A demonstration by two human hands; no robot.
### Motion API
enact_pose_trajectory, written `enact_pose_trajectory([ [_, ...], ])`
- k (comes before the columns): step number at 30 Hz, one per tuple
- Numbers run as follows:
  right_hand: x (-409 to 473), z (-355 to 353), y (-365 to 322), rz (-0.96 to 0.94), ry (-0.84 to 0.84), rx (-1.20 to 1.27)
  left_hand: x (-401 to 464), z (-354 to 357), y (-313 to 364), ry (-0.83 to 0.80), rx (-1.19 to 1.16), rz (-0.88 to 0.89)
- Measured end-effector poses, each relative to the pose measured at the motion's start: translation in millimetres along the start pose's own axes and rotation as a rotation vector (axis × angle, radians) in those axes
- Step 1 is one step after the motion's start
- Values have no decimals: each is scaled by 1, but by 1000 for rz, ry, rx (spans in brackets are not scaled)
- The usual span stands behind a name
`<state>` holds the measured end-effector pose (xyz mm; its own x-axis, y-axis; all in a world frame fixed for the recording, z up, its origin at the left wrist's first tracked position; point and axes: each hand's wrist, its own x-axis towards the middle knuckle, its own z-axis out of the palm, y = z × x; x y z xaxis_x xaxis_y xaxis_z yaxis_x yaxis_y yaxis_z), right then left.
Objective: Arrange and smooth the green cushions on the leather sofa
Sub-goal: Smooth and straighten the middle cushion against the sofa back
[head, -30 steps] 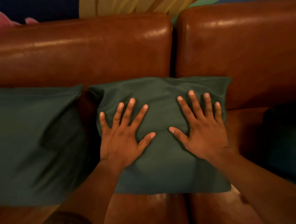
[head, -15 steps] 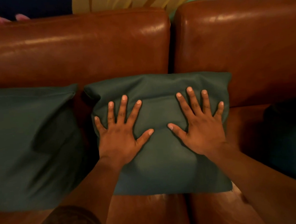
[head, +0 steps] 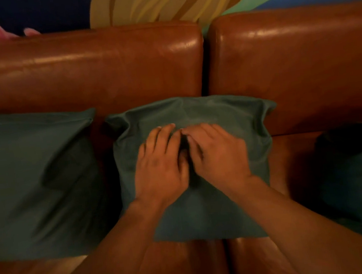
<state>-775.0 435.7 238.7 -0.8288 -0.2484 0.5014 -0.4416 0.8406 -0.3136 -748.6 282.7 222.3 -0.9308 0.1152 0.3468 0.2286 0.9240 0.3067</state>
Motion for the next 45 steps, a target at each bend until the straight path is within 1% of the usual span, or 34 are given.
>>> enact_pose_trajectory([
  [2,1,19,-8,41,-101,-31,-3,11,4,-59,-6,-20],
  [5,-6,33,3,66,-283,-120,-5,25,-3,-148,62,-27],
  [8,-8,37,13,60,-384,-123,-3,30,-6,-223,106,-25],
  [10,-8,38,18,46,-439,-119,-4,31,-11,-268,162,9],
  [14,-12,33,35,-32,-447,-167,-1,21,-37,-316,211,112],
  [15,-13,32,37,-43,-444,-181,-2,18,-44,-317,223,116],
  [19,-16,31,38,-47,-443,-205,-12,12,-62,-315,231,52],
  [23,-24,22,52,-41,-462,-260,-17,12,-63,-311,221,38],
  [26,-33,7,72,25,-473,-284,-19,12,-63,-313,177,2],
  [27,-37,3,78,72,-468,-275,-21,12,-63,-303,156,-37],
  [29,-42,-3,88,221,-406,-244,-22,12,-62,-275,111,-162],
  [30,-44,-4,93,331,-347,-208,-22,12,-61,-259,86,-239],
  [31,-43,-7,95,484,-274,-143,-23,12,-60,-243,55,-316],
  [32,-43,-8,102,679,-195,-38,-23,10,-56,-222,15,-390],
  [34,-35,-11,110,1097,-64,246,-24,10,-50,-117,-103,-527],
  [35,-33,-13,112,1246,-13,442,-23,9,-47,-43,-203,-623],
  [36,-32,-14,113,1325,14,645,-21,8,-46,39,-330,-741],
  [37,-31,-16,111,1358,-5,800,-17,7,-46,103,-456,-869],
  [38,-29,-18,108,1357,-46,890,-12,8,-49,131,-558,-982],
  [39,-28,-21,105,1337,-78,929,-8,8,-51,130,-631,-1052],
  [41,-27,-27,99,1291,-73,933,-4,6,-53,150,-710,-1050],
  [43,-25,-32,94,1222,-22,954,-5,0,-50,241,-756,-1003],
  [45,-21,-39,87,1138,44,972,-8,-9,-46,353,-751,-909],
])
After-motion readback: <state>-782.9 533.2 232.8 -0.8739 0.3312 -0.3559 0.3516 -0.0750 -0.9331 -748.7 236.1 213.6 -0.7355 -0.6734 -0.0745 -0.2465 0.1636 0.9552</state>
